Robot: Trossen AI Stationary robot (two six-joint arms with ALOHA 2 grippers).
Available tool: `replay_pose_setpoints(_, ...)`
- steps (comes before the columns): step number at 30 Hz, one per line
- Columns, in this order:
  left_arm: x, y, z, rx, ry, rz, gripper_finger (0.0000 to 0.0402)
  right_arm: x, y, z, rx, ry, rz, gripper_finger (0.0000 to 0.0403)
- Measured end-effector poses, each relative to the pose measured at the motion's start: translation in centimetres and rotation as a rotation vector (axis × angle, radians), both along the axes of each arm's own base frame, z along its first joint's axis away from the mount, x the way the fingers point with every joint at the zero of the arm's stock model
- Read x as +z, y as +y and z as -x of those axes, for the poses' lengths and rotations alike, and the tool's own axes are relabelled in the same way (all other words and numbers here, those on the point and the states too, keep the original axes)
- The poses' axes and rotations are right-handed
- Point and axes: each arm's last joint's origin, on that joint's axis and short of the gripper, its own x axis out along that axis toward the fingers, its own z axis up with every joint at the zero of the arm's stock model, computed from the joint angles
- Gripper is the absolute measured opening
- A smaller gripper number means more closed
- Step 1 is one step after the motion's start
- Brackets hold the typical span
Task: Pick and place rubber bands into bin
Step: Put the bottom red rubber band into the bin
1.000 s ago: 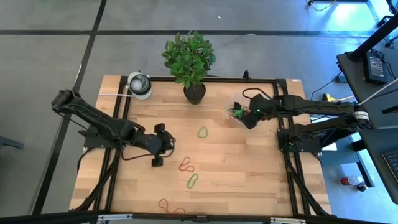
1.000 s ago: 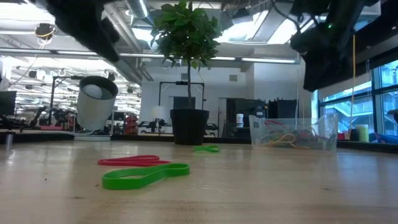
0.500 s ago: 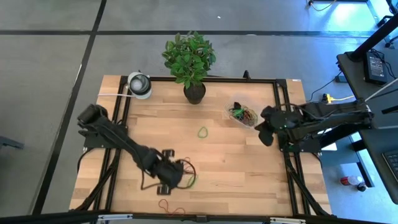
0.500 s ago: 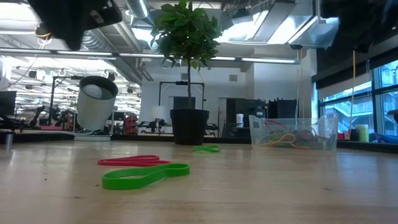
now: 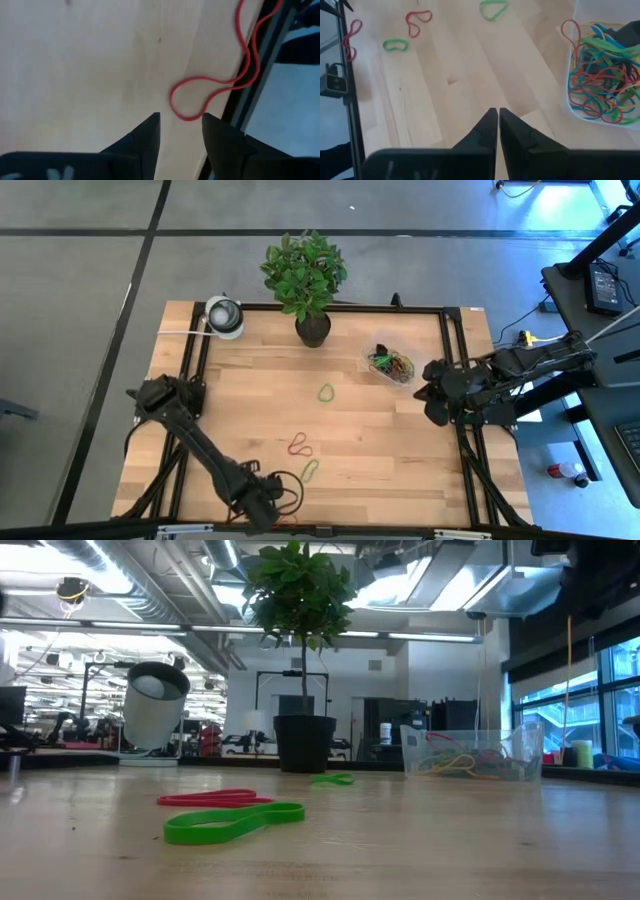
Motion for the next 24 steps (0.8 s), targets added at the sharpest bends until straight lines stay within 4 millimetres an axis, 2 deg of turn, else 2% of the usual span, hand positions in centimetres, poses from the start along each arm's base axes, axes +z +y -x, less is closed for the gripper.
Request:
replay_pose_setpoints(8,-3.5,-1.4,0.5,0.074,0.071,-0.058,0.0131,-0.1,0.6,0.3,0.037,0.014,-0.003,0.0023)
replay_pose_setpoints(11,-4.8,-1.5,0.3,0.118,0.1,-0.092,0.0115,-0.1,0.8,0.4,0.041,0.014,-0.012,0.0023)
replay_pose_setpoints(14,-5.7,-1.5,0.3,0.19,0.134,-0.111,0.0081,-0.1,1.0,0.4,0.054,0.014,-0.015,0.0023)
replay_pose_setpoints(17,-5.9,-1.4,0.2,0.259,0.137,-0.119,0.0021,-0.1,1.2,0.5,0.071,0.012,-0.016,0.0023)
replay_pose_setpoints(18,-5.9,-1.4,0.2,0.284,0.128,-0.125,0.0012,-0.1,1.2,0.5,0.075,0.012,-0.016,0.0023)
replay_pose_setpoints(21,-5.3,-1.0,0.1,0.343,0.115,-0.138,0.0003,-0.1,1.4,0.6,0.089,0.012,-0.016,0.0023)
replay_pose_setpoints(24,-3.7,-0.4,0.0,0.36,0.075,-0.21,0.0002,-0.1,1.5,0.6,0.102,0.012,-0.016,0.0023)
